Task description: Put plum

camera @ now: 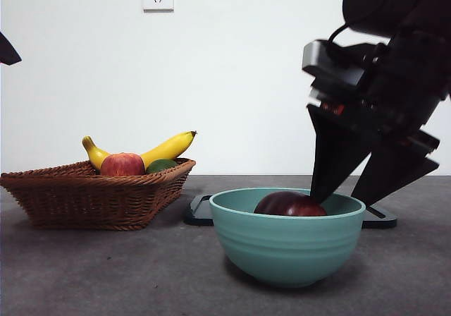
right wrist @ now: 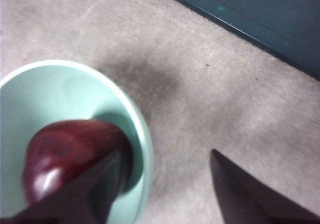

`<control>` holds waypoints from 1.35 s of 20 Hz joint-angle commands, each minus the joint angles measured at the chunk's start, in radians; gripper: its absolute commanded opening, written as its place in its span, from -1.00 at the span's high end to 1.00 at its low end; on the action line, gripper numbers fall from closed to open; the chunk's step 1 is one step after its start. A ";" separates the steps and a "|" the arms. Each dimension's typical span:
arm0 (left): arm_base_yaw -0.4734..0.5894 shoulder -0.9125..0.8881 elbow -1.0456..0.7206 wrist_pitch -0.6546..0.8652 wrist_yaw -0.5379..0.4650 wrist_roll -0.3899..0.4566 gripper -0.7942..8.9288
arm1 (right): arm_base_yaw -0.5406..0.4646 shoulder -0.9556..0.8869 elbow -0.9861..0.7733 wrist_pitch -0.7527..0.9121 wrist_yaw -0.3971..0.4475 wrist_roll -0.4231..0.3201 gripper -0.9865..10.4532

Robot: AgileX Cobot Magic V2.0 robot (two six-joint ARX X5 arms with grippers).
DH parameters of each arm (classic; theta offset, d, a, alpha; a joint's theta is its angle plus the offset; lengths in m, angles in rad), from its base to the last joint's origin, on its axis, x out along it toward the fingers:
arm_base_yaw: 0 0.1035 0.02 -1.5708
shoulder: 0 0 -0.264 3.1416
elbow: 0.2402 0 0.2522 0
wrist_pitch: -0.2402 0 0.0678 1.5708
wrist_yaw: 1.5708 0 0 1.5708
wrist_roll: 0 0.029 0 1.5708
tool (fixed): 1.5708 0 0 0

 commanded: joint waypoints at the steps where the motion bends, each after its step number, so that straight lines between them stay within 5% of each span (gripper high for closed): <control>1: -0.004 0.006 0.014 0.006 0.003 0.013 -0.06 | 0.008 0.036 0.006 0.024 0.005 0.010 0.49; 8: -0.003 0.006 0.014 0.006 0.003 0.013 -0.06 | 0.014 0.057 0.006 0.036 -0.006 0.009 0.81; 21: -0.003 0.006 0.014 0.010 0.003 0.013 -0.06 | -0.043 0.042 0.215 -0.016 0.004 0.034 0.81; 27: -0.003 0.006 0.014 0.011 0.003 0.013 -0.06 | -0.141 0.215 0.439 -0.053 0.004 0.008 0.81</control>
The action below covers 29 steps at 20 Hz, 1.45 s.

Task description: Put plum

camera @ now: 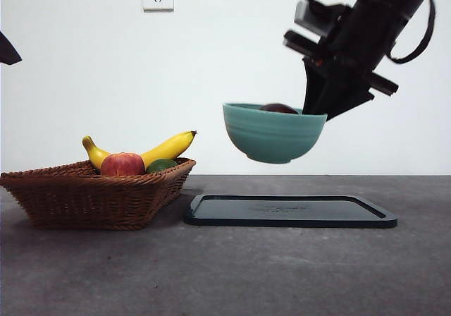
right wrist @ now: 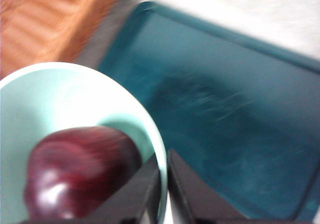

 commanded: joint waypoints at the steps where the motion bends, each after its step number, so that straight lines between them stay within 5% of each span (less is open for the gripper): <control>1: -0.003 0.006 0.014 0.009 0.003 0.013 -0.06 | -0.018 0.094 0.089 -0.006 0.001 -0.012 0.81; 7: -0.003 0.006 0.014 0.011 0.003 0.013 -0.06 | -0.070 0.303 0.209 0.024 0.018 -0.019 0.81; 16: -0.003 0.006 0.014 0.016 0.003 0.012 -0.06 | -0.083 0.354 0.208 0.016 0.018 -0.018 0.80; 18: -0.003 0.006 0.014 0.016 0.003 0.012 -0.06 | -0.083 0.354 0.208 0.008 0.018 -0.014 0.68; 20: -0.003 0.006 0.014 0.016 0.003 0.012 -0.06 | -0.083 0.352 0.209 0.008 0.019 -0.004 0.42; 29: -0.003 0.006 0.014 0.016 0.003 0.012 -0.06 | -0.096 0.092 0.259 -0.099 0.018 -0.003 0.42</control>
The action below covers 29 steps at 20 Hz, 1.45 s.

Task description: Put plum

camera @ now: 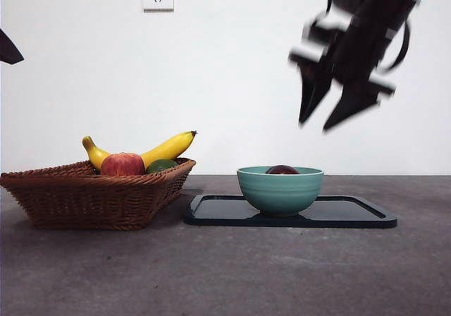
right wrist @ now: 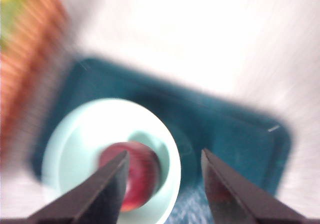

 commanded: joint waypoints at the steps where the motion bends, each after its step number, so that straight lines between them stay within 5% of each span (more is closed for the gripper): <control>1: -0.003 0.006 0.014 0.008 0.002 0.012 -0.06 | 0.006 -0.090 0.021 -0.051 -0.005 -0.010 0.42; 6: -0.003 0.006 0.014 0.010 0.002 0.012 -0.06 | 0.018 -0.345 0.013 -0.259 -0.003 -0.071 0.42; 12: -0.003 0.006 0.014 0.011 0.002 0.012 -0.06 | 0.020 -0.601 -0.129 -0.311 -0.009 -0.084 0.42; 20: -0.003 0.006 0.014 0.019 0.002 0.012 -0.06 | 0.019 -0.950 -0.512 -0.310 -0.200 -0.095 0.42; 29: -0.003 0.006 0.014 0.019 0.002 0.012 -0.06 | 0.019 -1.071 -0.622 -0.313 -0.240 -0.099 0.42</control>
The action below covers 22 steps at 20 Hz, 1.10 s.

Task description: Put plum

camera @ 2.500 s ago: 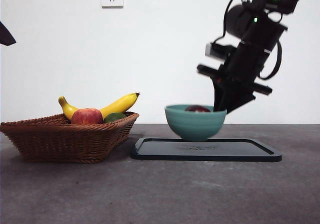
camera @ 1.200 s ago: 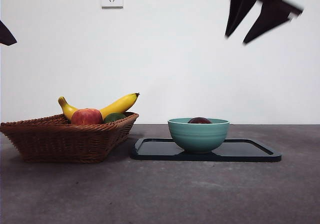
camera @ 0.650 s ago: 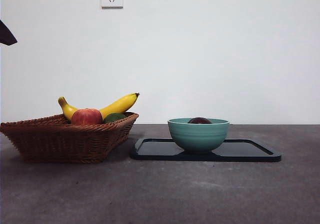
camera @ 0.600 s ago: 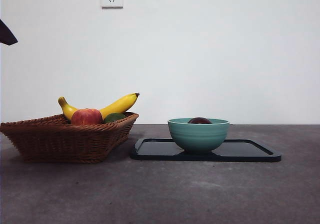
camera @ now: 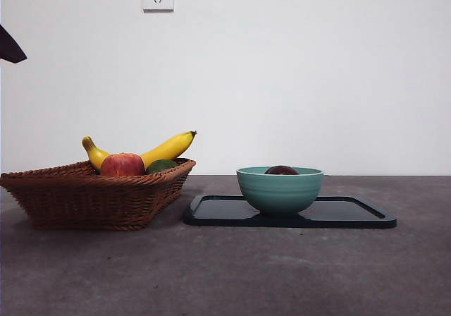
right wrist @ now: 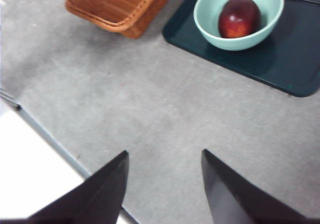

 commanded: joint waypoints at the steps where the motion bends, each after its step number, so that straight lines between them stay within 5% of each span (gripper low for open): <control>1: -0.003 0.006 0.014 0.007 0.002 0.012 -0.06 | 0.005 0.006 0.008 0.007 -0.004 -0.012 0.42; 12: -0.004 0.006 0.014 0.028 0.002 0.005 -0.06 | 0.005 0.006 0.008 0.007 -0.005 -0.011 0.42; 17: -0.028 0.016 0.040 0.232 -0.002 -0.154 -0.06 | 0.005 0.006 0.008 0.007 -0.005 -0.012 0.42; 22: -0.084 0.155 0.196 0.299 -0.143 -0.195 -0.06 | 0.005 0.006 0.008 0.007 -0.005 -0.012 0.42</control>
